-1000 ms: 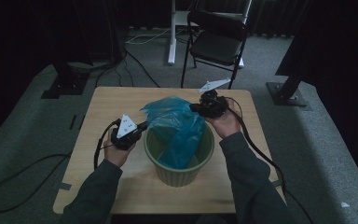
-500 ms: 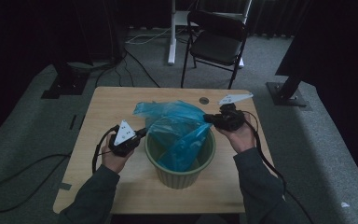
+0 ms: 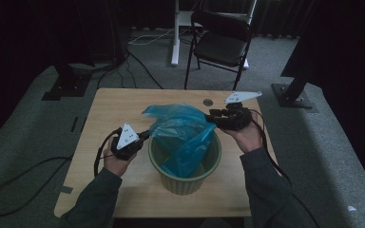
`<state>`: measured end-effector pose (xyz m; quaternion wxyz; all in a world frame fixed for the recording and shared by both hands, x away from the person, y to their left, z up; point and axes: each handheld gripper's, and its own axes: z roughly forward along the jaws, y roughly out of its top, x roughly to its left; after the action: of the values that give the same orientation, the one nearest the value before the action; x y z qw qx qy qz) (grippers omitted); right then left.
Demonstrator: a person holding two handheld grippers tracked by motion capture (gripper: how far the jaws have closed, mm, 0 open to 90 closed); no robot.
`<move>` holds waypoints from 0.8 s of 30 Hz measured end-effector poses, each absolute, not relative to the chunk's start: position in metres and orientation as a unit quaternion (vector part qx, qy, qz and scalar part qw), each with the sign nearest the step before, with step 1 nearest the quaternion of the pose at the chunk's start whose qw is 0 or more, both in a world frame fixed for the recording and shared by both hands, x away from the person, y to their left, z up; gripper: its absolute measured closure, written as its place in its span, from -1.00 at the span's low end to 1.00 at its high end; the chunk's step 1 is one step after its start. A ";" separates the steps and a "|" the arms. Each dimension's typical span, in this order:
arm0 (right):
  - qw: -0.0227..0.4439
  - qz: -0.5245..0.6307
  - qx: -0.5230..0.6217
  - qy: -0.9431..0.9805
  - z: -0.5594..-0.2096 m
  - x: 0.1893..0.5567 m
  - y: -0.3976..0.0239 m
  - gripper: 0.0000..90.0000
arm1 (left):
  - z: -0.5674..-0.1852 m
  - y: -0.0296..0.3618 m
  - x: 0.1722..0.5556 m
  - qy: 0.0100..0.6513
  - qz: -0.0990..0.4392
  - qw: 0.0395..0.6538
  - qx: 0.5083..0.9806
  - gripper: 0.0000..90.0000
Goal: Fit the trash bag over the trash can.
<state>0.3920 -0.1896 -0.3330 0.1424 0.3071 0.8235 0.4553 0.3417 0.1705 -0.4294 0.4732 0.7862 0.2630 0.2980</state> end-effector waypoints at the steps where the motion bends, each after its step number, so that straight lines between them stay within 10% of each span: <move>1: 0.143 0.455 0.304 0.825 -0.332 0.394 -0.187 0.44 | -0.429 0.170 0.342 0.262 0.299 0.472 0.787 0.99; 16: 0.159 0.374 0.253 0.878 -0.329 0.414 -0.122 0.33 | -0.429 0.169 0.342 0.259 0.298 0.473 0.788 0.99; 24: 0.202 0.332 0.295 0.873 -0.335 0.425 -0.123 0.90 | -0.428 0.172 0.341 0.261 0.302 0.474 0.785 0.99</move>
<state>0.4252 -0.1231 -0.3345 0.2021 0.2955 0.8726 0.3324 0.3411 0.1721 -0.4279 0.4735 0.7851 0.2613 0.3018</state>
